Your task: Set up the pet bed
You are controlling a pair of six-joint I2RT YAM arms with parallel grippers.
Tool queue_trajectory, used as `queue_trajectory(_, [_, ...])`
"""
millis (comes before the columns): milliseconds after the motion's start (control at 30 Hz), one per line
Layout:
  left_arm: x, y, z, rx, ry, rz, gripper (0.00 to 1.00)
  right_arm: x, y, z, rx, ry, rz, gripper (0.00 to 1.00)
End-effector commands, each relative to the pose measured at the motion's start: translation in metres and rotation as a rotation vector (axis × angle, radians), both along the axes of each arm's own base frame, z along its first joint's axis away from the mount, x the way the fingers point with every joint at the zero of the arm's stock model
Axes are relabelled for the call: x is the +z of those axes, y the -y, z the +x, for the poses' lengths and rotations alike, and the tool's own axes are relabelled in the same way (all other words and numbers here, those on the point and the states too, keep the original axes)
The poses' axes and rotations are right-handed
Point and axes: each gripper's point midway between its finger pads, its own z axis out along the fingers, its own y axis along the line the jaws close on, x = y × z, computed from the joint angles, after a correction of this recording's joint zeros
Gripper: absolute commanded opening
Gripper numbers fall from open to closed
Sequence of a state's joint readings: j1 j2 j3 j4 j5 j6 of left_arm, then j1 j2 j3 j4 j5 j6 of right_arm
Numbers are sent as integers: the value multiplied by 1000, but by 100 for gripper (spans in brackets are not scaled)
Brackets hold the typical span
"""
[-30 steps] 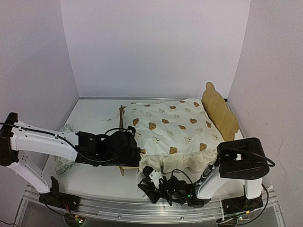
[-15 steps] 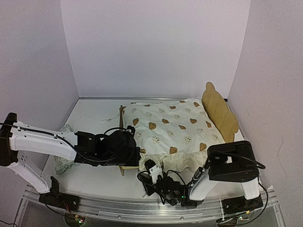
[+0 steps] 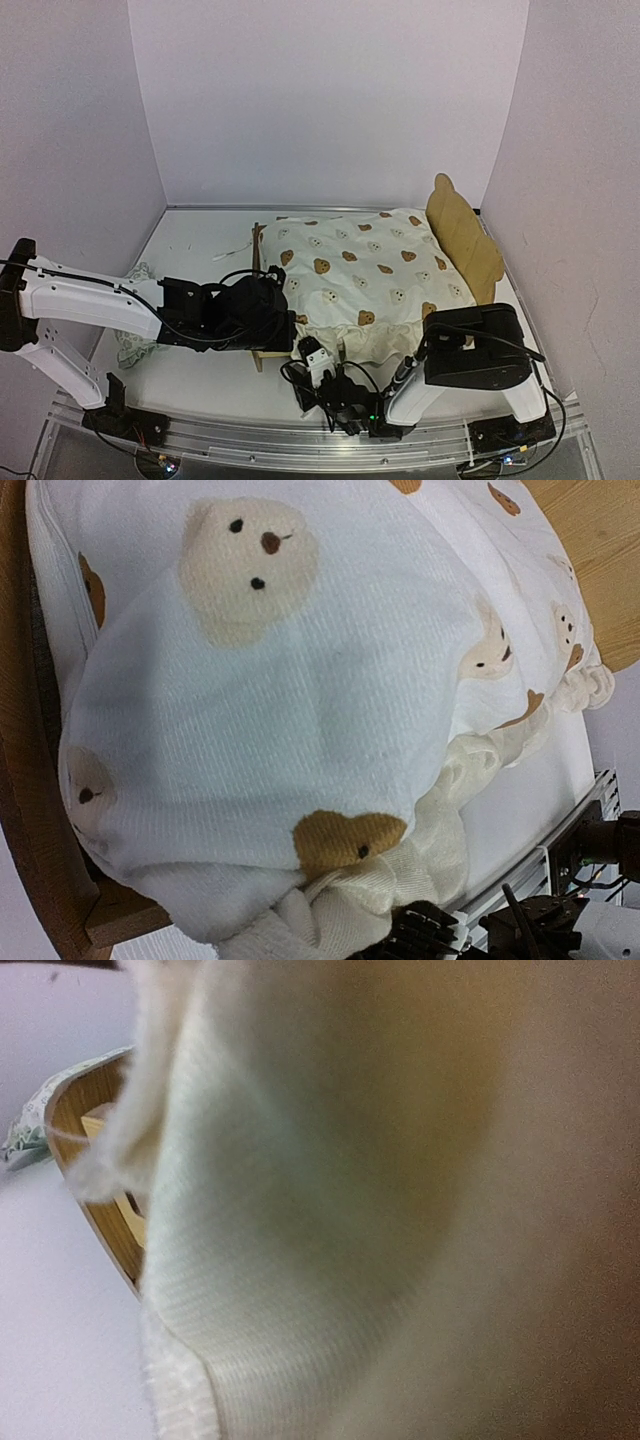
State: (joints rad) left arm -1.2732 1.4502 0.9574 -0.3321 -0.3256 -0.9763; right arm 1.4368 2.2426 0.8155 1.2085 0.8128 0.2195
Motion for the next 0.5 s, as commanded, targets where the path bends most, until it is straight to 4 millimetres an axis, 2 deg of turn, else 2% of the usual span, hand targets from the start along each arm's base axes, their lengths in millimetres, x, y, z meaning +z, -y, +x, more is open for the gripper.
queue_trajectory(0, [19,-1,7,24,34,-39,0,0,4,7,-80,-3,31,45])
queue_trajectory(300, [18,2,7,18,32,-31,0,-15,-1,15,-97,-49,65,48])
queue_trajectory(367, [18,1,7,20,31,-28,0,-19,0,19,-103,-61,73,44])
queue_trajectory(467, [18,0,7,23,31,-29,0,-19,0,22,-106,-61,73,34])
